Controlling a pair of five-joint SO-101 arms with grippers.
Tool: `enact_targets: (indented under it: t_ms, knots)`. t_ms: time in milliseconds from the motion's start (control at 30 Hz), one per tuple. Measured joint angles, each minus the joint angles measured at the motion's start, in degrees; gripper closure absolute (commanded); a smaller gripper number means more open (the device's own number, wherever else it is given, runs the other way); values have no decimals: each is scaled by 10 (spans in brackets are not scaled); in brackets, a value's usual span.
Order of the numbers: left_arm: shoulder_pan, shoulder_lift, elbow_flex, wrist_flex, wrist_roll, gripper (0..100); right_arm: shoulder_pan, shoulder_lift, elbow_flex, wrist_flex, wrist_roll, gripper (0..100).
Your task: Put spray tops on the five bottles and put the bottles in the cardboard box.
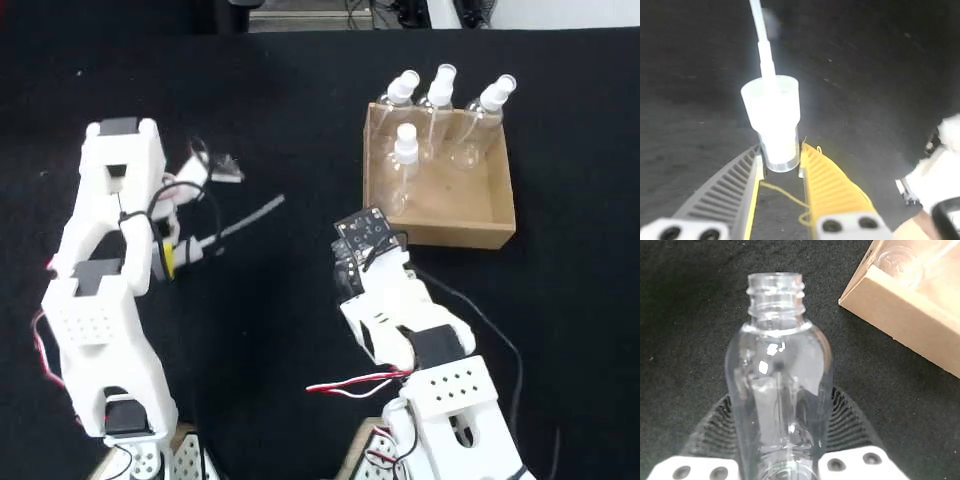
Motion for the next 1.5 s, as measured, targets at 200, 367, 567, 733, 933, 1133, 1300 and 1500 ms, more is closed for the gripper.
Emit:
enact_targets:
  t_ms: [200, 367, 567, 733, 933, 1133, 1300, 1500]
  knots:
    - [0, -17, 48, -52, 14, 867, 0, 0, 0, 0, 2, 986]
    - [0, -17, 48, -75, 72, 715, 0, 0, 0, 0, 2, 986]
    - [0, -23, 47, -75, 80, 777, 0, 0, 0, 0, 2, 986]
    - [0, -25, -25, -10, 106, 776, 0, 0, 0, 0, 2, 986]
    - [0, -27, -75, 6, 330, 776, 0, 0, 0, 0, 2, 986]
    - [11, -43, 0, 6, 418, 776, 0, 0, 0, 0, 2, 986]
    - [36, -98, 113, -47, 421, 776, 0, 0, 0, 0, 2, 986]
    - [47, -162, 235, -146, 445, 776, 0, 0, 0, 0, 2, 986]
